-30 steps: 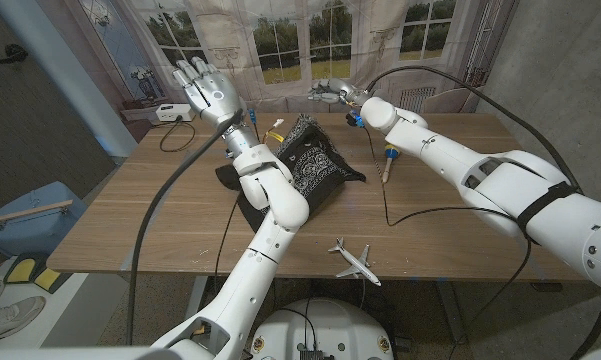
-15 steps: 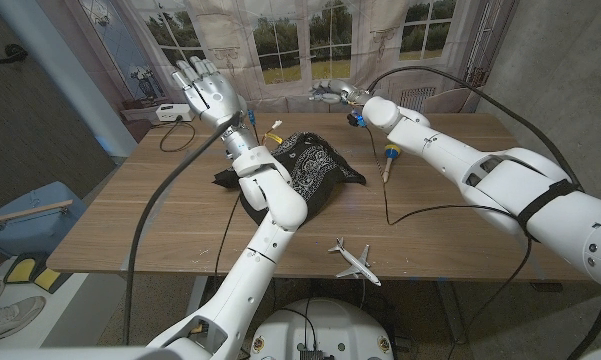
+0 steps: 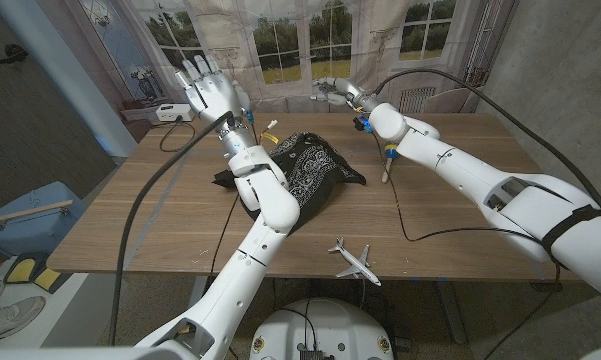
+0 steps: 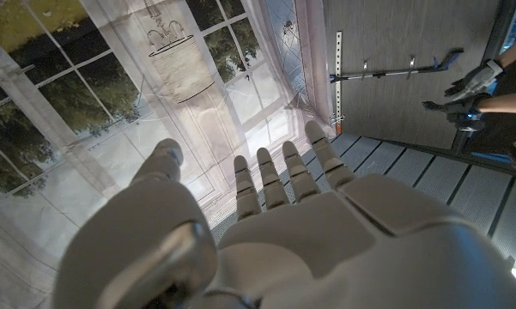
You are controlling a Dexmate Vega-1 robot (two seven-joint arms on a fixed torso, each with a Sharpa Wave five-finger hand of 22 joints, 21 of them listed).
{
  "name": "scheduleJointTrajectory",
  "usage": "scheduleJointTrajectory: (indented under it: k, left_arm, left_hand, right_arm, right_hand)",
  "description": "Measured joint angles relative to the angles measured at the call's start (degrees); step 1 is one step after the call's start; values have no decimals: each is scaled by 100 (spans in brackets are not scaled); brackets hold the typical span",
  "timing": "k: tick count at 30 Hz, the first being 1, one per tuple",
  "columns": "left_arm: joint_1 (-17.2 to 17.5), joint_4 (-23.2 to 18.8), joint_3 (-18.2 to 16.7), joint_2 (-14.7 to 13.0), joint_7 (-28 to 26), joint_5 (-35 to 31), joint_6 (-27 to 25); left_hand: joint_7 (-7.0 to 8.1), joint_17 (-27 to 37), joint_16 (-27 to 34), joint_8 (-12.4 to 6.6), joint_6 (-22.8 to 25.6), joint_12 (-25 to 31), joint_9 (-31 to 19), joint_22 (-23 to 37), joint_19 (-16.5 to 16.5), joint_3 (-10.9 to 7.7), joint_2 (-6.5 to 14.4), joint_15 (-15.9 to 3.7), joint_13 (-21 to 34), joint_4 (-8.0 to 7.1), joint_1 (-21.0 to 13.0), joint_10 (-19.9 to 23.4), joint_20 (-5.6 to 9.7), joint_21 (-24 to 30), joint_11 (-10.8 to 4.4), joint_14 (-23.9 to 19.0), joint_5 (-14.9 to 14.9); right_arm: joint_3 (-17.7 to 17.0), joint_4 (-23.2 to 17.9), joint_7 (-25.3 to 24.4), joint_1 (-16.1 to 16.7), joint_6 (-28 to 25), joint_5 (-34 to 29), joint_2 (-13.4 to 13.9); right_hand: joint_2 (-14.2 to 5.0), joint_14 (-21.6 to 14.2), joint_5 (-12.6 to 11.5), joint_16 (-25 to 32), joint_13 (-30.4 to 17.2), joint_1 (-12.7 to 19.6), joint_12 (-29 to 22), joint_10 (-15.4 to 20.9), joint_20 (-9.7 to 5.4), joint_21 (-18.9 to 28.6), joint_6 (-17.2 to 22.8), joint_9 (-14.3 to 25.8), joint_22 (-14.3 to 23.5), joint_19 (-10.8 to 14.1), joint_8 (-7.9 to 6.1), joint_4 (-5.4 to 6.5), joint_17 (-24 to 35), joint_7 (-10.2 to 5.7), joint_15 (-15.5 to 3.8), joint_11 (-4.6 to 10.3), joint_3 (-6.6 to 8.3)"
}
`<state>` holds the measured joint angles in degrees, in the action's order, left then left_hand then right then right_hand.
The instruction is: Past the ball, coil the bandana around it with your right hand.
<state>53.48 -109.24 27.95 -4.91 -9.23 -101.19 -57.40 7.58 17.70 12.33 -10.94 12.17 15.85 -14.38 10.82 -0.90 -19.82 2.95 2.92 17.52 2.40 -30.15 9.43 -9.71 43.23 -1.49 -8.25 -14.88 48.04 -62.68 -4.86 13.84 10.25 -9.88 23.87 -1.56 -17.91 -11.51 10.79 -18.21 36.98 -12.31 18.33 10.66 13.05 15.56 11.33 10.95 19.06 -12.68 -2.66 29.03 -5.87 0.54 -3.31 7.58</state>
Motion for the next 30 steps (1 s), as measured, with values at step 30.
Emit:
scheduleJointTrajectory:
  k: [30]
  left_arm:
    - [789, -2740, -992, -1275, -338, 5810, 808]
  left_hand:
    - [50, -361, -153, 81, -678, -335, 373, -16, -886, 287, -89, 456, -264, -287, 956, -541, -256, -619, 232, 703, 389]
  right_arm:
    - [145, -1190, 1076, 543, 513, -597, 789]
  right_hand:
    - [46, 1672, -229, -15, 197, -629, 146, -1500, 160, -228, -693, 41, -52, -1077, 80, 73, -862, -641, 291, 229, -426]
